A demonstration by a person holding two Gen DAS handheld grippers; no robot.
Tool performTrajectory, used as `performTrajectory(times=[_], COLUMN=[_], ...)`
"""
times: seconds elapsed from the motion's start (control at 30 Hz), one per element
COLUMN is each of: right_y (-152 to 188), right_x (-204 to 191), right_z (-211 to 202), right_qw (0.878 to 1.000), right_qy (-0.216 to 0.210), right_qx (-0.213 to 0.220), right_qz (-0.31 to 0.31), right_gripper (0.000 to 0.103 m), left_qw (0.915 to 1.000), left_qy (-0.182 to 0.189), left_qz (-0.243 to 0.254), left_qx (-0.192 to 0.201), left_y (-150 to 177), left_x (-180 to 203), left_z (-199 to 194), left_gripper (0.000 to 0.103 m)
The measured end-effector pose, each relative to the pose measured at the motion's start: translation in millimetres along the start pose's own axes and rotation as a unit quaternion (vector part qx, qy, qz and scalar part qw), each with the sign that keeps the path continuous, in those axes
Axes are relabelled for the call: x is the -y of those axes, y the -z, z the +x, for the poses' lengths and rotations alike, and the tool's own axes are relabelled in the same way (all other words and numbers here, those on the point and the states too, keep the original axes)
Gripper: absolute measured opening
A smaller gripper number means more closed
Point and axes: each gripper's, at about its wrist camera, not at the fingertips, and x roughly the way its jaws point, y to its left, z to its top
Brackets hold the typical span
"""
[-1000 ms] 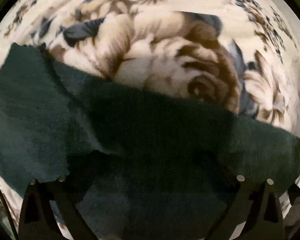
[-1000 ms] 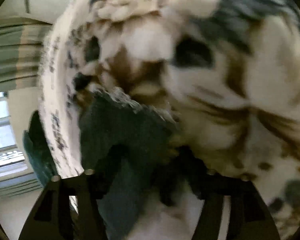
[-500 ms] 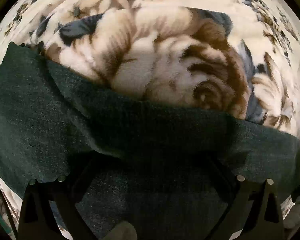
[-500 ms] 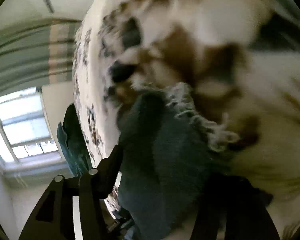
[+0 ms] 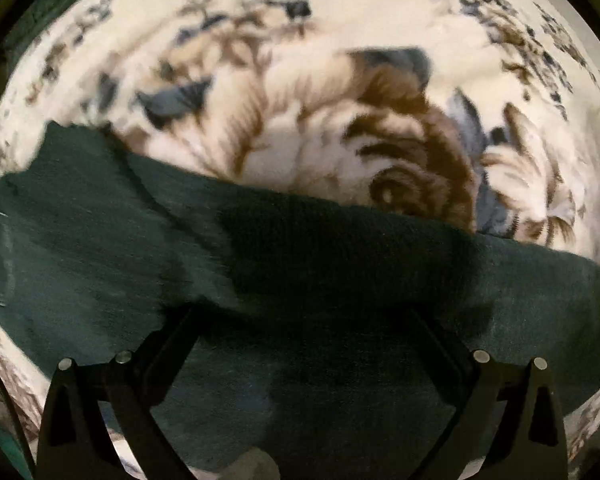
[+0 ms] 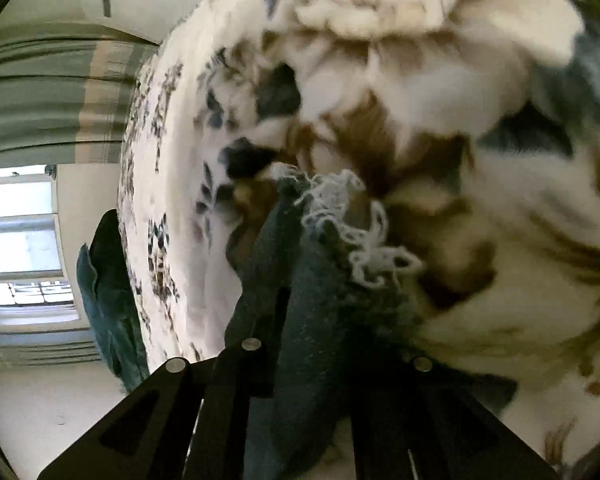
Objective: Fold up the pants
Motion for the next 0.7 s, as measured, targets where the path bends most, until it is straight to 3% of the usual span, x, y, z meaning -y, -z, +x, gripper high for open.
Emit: performTrajectory(times=[0.13,0.23,0.33,0.53,0.7], right_y=[16.7,50.6,96.9,239.8,379.9], right_x=[-58.5,-117.2,-179.0,-263.3,-296.7], right_z=[-25.2,-45.7,-40.4,35.0,111.3], right_qw=[0.997,0.988,0.976,0.944,0.902], right_qy=[0.003,0.018,0.034,0.07,0.097], right_qx=[0.018,0.031,0.031,-0.028,-0.074], right_qz=[-0.072,-0.149,-0.213,-0.321,-0.414], right_gripper=[0.008,0.008,0.008,0.008,0.008], left_qw=[0.9996,0.9988,0.9972,0.9896,0.9859], left_qy=[0.003,0.003,0.008,0.025,0.009], left_qz=[-0.018,-0.042,-0.071,-0.141,-0.167], left_qx=[0.021,0.024,0.022,0.007,0.006], left_y=[8.4,18.2,31.1,58.0,73.1], left_x=[-25.0,-58.4,-106.0,-209.6,-283.2], left_z=[-33.0,-57.5,-79.9,-102.5,-103.1], left_gripper=[0.103,0.103,0.103,0.103,0.103])
